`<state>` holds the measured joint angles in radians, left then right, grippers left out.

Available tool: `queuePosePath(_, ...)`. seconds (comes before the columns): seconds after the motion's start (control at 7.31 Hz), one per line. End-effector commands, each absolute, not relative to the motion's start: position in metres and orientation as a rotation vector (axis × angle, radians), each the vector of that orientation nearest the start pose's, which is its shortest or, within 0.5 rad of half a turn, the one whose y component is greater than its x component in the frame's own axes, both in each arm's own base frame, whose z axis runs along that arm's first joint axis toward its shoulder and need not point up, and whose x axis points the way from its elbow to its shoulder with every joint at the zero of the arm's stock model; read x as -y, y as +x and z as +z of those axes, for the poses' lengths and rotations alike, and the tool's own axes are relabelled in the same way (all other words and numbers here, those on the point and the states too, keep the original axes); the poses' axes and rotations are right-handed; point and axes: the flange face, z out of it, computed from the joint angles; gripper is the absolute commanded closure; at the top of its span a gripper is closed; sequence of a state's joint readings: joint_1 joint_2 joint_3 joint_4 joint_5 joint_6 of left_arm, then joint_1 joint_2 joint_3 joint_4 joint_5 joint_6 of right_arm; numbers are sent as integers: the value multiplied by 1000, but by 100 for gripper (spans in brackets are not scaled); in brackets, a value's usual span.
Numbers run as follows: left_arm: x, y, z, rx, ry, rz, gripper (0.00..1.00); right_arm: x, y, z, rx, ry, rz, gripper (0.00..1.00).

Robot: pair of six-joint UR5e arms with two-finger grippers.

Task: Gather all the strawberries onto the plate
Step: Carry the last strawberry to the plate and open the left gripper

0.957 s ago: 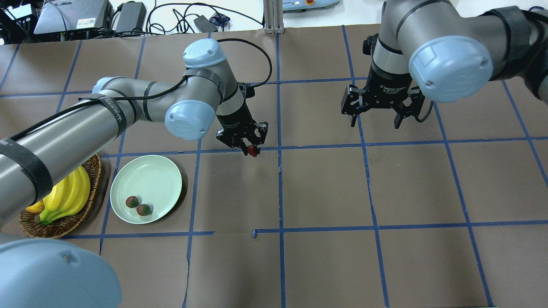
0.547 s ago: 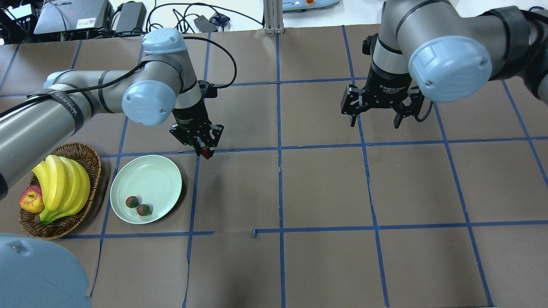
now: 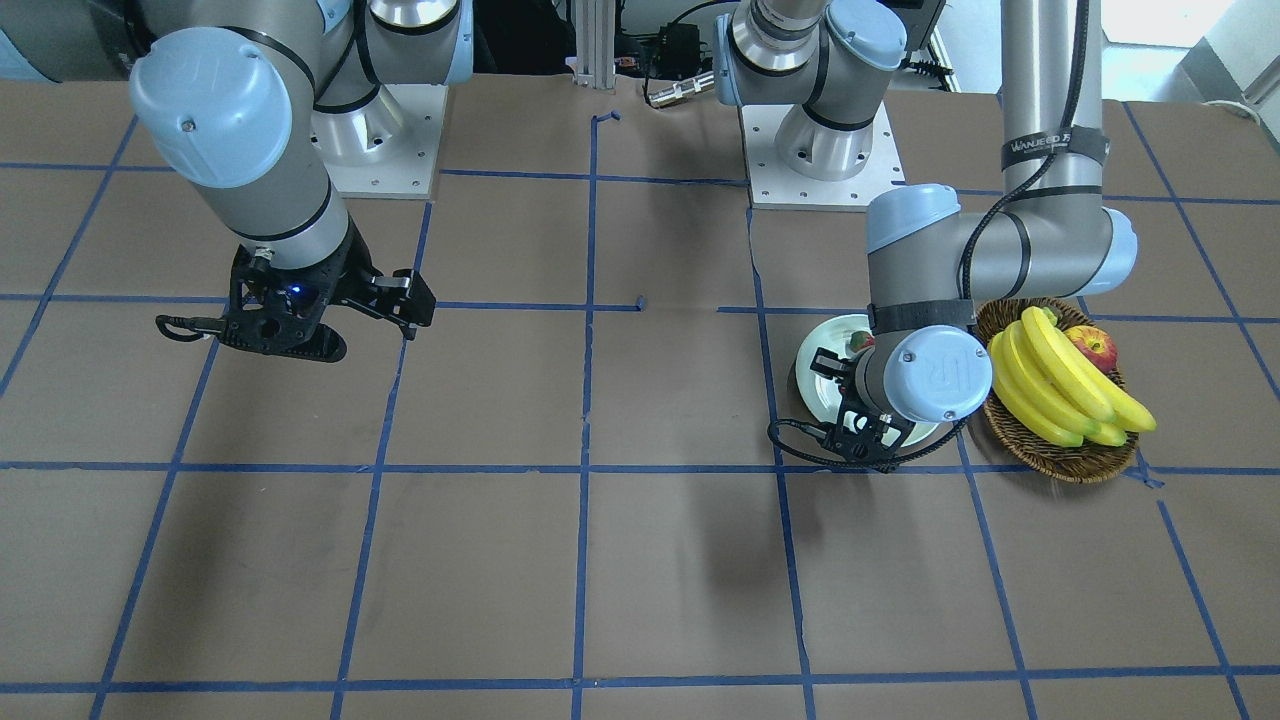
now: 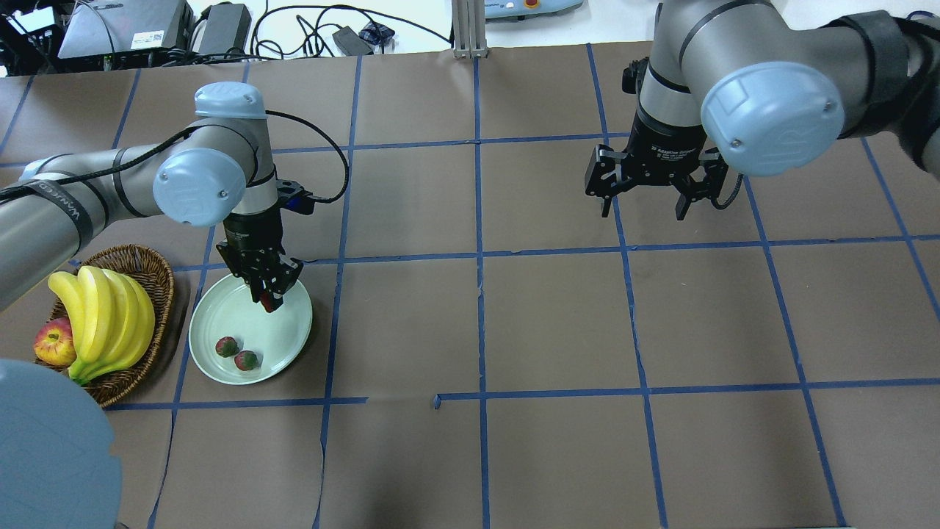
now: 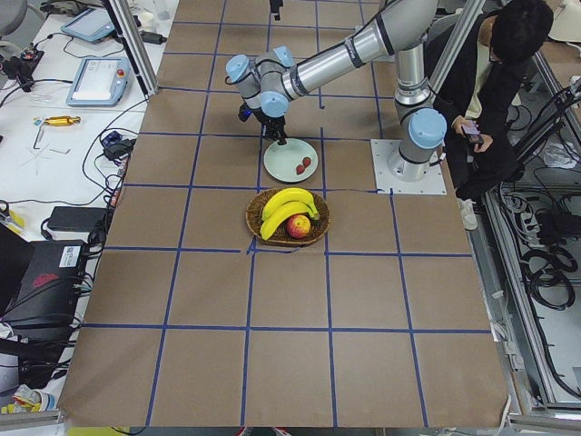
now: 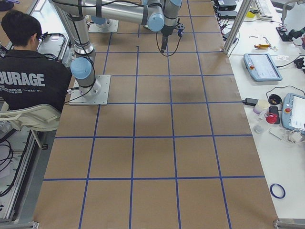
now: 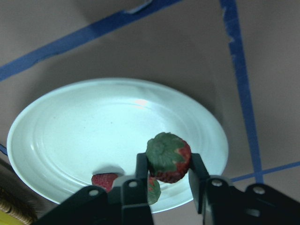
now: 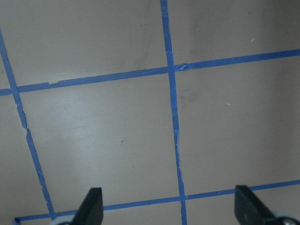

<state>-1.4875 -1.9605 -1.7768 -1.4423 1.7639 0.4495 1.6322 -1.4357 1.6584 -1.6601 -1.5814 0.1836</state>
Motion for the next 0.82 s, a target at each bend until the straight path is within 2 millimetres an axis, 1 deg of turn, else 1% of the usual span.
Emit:
queuePosePath(0.0,540,-67,205,-2934,596,746,3,516,164,385,-3156,198,205,0)
queuePosePath(0.14,541,-68,209,-2930,598,734,0,517,164,387,-3156,200,198,0)
queuePosePath(0.27,544,-67,223,-2941,587,688,0,516,162,388,-3180,199,192,0)
queuePosePath(0.41,554,-70,249,-2946,576,597,0,516,161,384,-3188,177,211,0)
queuePosePath(0.55,557,-90,276,-2958,575,512,0,515,161,384,-3190,176,221,0)
queuePosePath(0.68,551,-116,300,-2957,542,431,0,513,162,387,-3192,186,220,0)
